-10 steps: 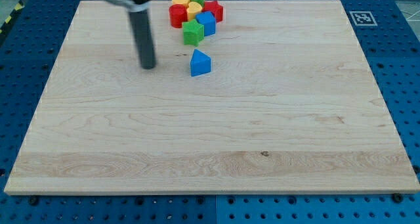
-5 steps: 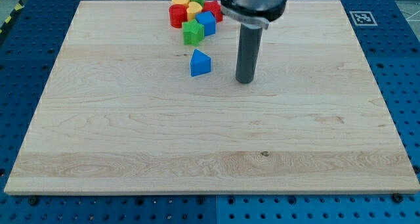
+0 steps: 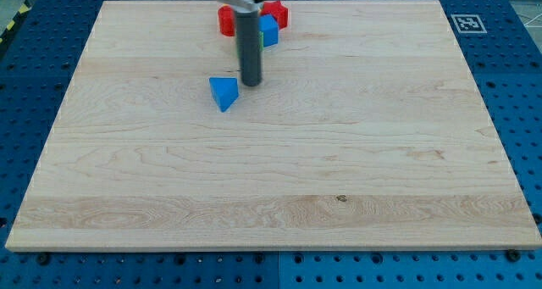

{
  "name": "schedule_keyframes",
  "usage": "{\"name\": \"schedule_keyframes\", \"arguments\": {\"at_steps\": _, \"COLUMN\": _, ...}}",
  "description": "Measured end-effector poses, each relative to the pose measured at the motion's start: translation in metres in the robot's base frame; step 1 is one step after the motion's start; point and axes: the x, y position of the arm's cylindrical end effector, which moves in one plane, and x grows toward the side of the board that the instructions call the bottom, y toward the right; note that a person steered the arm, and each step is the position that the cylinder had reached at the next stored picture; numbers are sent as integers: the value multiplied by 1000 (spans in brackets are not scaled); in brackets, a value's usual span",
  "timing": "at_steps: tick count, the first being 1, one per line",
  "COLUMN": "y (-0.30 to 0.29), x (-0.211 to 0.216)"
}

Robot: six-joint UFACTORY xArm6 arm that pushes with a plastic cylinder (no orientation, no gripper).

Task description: Slide the blue triangle to the center left

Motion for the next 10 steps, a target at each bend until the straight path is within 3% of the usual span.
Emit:
{"name": "schedule_keyframes", "arguments": {"at_steps": 1, "y": 35, "x": 14}}
{"name": "schedule_keyframes", "arguments": {"at_steps": 2, "y": 16, "x": 50}}
{"name": "schedule_keyframes", "arguments": {"at_steps": 3, "y": -31, "x": 54}}
{"name": "schedule_keyframes", "arguments": {"at_steps": 5, "y": -42, "x": 59}}
{"name": "schedule_keyframes", "arguments": {"at_steps": 8, "y": -32, "x": 39}}
{"name": "schedule_keyframes", "arguments": {"at_steps": 10, "y": -68, "x": 28}}
